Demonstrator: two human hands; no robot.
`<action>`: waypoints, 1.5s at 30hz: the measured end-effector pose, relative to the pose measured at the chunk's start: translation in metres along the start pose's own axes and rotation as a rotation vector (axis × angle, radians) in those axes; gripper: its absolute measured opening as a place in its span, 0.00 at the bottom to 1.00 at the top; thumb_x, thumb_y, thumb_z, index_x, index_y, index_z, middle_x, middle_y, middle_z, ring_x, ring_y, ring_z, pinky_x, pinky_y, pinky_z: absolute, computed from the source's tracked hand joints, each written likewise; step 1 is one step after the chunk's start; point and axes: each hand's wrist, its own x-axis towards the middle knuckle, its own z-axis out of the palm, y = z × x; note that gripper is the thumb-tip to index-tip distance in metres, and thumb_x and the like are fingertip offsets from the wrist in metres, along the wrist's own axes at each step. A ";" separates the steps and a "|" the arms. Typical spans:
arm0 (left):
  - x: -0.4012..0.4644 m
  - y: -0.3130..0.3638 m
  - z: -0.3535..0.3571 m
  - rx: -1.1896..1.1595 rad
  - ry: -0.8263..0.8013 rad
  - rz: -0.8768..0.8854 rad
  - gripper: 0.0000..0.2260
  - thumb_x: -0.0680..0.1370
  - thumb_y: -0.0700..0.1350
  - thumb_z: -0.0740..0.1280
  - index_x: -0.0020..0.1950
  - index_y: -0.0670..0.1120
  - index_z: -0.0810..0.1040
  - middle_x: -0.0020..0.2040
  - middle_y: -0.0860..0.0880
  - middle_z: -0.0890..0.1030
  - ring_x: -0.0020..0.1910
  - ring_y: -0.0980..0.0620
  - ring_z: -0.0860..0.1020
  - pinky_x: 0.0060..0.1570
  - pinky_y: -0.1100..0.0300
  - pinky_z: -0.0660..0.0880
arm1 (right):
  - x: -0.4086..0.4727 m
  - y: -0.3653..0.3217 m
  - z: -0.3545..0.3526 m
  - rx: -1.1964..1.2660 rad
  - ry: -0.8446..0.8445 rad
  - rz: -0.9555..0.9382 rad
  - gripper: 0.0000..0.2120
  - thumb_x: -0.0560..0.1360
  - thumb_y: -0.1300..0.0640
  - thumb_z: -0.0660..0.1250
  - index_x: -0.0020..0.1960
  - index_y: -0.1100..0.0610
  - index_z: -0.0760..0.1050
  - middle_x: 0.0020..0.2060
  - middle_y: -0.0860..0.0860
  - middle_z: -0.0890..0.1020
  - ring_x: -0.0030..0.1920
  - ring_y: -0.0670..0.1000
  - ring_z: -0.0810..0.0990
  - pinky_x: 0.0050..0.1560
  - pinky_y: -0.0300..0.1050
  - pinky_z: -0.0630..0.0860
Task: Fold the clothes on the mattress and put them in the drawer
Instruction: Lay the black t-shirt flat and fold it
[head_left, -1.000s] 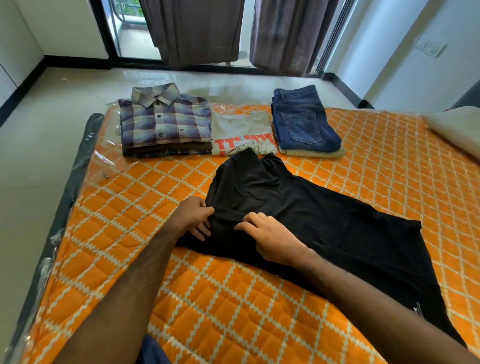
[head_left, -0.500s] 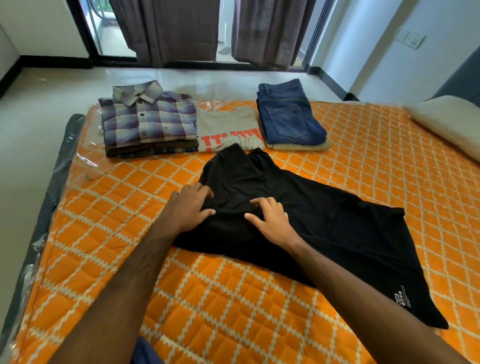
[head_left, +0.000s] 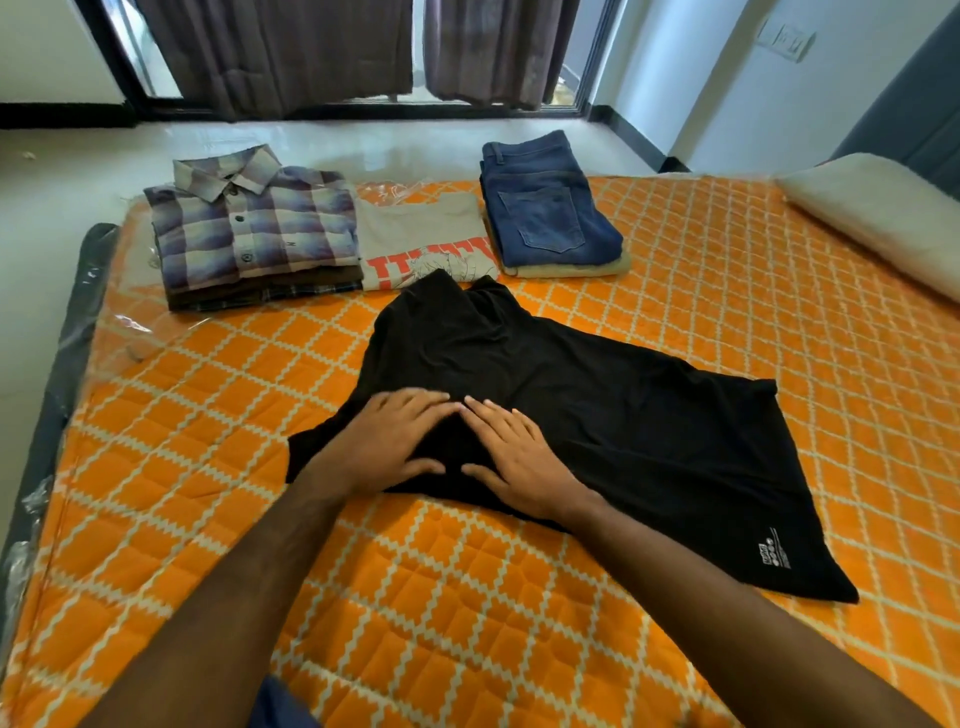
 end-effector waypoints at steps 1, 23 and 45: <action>-0.004 0.005 0.016 0.031 -0.055 -0.005 0.33 0.79 0.69 0.53 0.81 0.55 0.58 0.79 0.52 0.63 0.77 0.48 0.64 0.72 0.46 0.62 | -0.010 0.011 0.003 -0.007 -0.033 0.048 0.36 0.83 0.37 0.54 0.84 0.48 0.43 0.83 0.45 0.46 0.82 0.46 0.43 0.81 0.54 0.45; -0.007 0.087 -0.001 0.287 -0.458 -0.322 0.46 0.82 0.47 0.64 0.73 0.60 0.22 0.73 0.50 0.21 0.80 0.33 0.40 0.66 0.23 0.60 | -0.216 0.096 -0.052 -0.122 -0.343 0.735 0.42 0.83 0.66 0.57 0.81 0.45 0.31 0.79 0.60 0.31 0.77 0.73 0.33 0.68 0.84 0.48; 0.036 0.169 -0.082 0.346 -0.730 -0.111 0.18 0.79 0.44 0.60 0.69 0.46 0.74 0.68 0.45 0.76 0.64 0.45 0.77 0.58 0.52 0.76 | -0.208 0.118 -0.116 0.009 -0.381 0.655 0.25 0.79 0.57 0.60 0.76 0.54 0.65 0.73 0.57 0.69 0.71 0.61 0.70 0.70 0.59 0.69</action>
